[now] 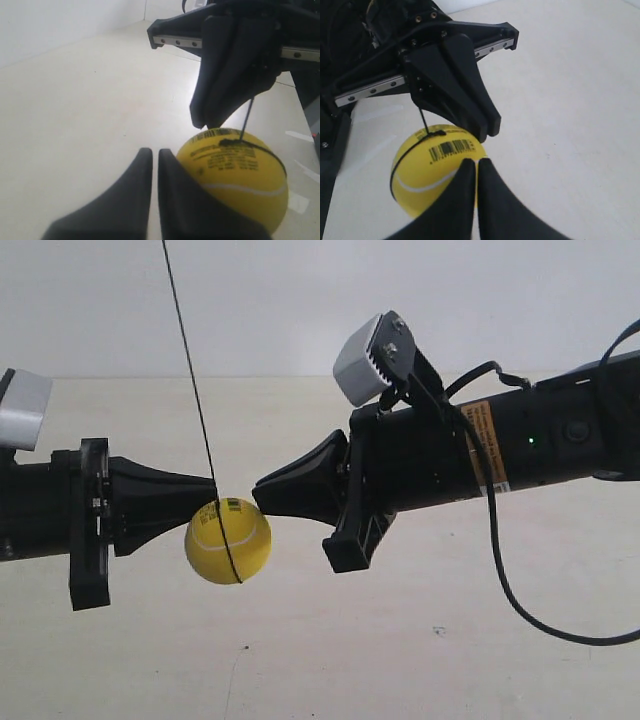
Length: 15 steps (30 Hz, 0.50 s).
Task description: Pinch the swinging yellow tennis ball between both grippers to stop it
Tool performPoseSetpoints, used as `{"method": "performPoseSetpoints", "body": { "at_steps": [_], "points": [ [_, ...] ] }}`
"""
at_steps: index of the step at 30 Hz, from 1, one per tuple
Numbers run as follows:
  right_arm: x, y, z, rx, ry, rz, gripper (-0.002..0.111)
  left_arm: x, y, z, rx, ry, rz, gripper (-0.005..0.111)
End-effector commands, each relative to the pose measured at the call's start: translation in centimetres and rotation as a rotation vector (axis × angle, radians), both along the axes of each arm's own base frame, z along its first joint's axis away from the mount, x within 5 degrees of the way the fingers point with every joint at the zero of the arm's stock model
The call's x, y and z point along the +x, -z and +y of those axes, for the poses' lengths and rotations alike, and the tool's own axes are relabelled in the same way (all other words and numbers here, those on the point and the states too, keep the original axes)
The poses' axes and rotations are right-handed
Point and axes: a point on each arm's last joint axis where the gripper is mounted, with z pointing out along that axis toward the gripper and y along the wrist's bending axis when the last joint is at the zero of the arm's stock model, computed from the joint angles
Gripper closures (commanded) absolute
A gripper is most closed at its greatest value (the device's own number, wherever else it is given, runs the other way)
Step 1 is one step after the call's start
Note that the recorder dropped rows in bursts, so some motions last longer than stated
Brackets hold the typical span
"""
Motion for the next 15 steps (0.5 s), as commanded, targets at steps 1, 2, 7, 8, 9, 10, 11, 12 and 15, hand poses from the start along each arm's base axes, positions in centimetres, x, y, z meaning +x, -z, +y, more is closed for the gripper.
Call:
{"method": "performPoseSetpoints", "body": {
  "at_steps": [1, 2, 7, 8, 9, 10, 11, 12, 15],
  "points": [
    [-0.2, -0.4, -0.1, -0.002, -0.019, -0.021, 0.108, 0.1, -0.2, -0.1, -0.017, -0.007, -0.011, 0.102],
    [-0.2, -0.4, -0.1, -0.002, -0.019, -0.021, 0.108, 0.1, -0.2, -0.1, -0.017, -0.007, -0.011, 0.102],
    [-0.3, -0.3, -0.1, -0.013, -0.027, -0.022, 0.108, 1.2, 0.0, 1.4, -0.006, -0.157, 0.043, 0.102],
    [-0.3, -0.3, -0.1, -0.013, -0.027, -0.022, 0.108, 1.3, 0.1, 1.9, -0.01, -0.182, 0.059, 0.102],
    [-0.3, -0.3, -0.1, -0.013, -0.027, -0.022, 0.108, 1.2, 0.1, 2.3, -0.022, -0.192, 0.064, 0.102],
    [-0.3, -0.3, -0.1, -0.013, -0.027, -0.022, 0.108, 1.0, 0.0, 2.5, -0.037, -0.178, 0.072, 0.102],
    [-0.3, -0.3, -0.1, -0.013, -0.027, -0.022, 0.108, 0.7, -0.1, 2.6, -0.046, -0.143, 0.071, 0.102],
    [-0.3, -0.3, -0.1, -0.013, -0.027, -0.022, 0.108, 0.5, 0.1, 2.7, -0.029, -0.114, 0.072, 0.102],
    [-0.2, -0.4, -0.1, -0.009, -0.024, -0.022, 0.108, 0.2, 0.3, 2.6, -0.003, -0.076, 0.07, 0.102]
  ]
}}
